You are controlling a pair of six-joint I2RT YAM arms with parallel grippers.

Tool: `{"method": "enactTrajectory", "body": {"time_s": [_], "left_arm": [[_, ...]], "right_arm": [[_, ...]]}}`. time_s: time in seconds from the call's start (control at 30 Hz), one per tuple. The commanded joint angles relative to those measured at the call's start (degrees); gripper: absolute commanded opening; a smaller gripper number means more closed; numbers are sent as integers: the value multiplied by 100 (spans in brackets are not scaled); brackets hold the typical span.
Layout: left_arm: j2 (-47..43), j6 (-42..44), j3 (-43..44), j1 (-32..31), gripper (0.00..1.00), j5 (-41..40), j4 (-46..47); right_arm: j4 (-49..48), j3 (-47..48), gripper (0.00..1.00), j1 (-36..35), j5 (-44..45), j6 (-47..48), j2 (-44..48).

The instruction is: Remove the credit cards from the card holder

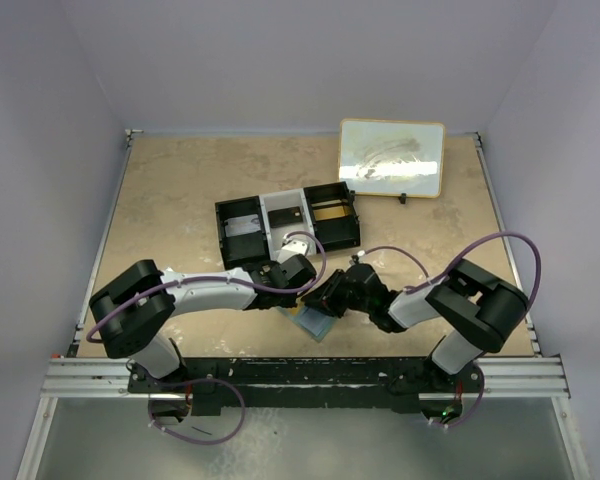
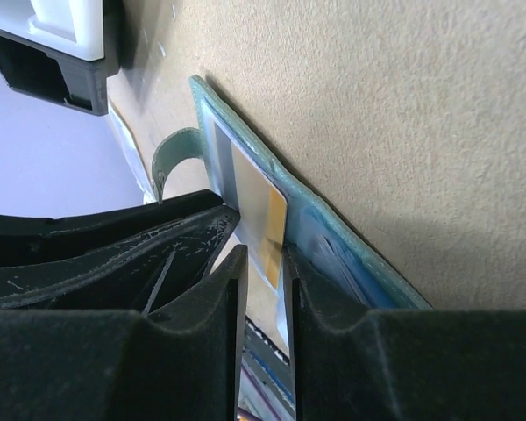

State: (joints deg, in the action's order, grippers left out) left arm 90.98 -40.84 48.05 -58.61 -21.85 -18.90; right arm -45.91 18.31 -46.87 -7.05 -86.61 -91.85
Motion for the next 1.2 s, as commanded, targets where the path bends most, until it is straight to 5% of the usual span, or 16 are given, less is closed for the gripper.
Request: {"method": "enactTrajectory", "body": {"time_s": [0.0, 0.27, 1.17], "left_arm": [[-31, 22, -65, 19, 20, -112, -41], [-44, 239, 342, 103, 30, -180, -171], [383, 175, 40, 147, 19, -328, -38]], "right_arm": [[1082, 137, 28, 3, 520, 122, -4], [2113, 380, 29, 3, 862, 148, 280], [2861, 536, 28, -140, 1037, 59, 427]]}}
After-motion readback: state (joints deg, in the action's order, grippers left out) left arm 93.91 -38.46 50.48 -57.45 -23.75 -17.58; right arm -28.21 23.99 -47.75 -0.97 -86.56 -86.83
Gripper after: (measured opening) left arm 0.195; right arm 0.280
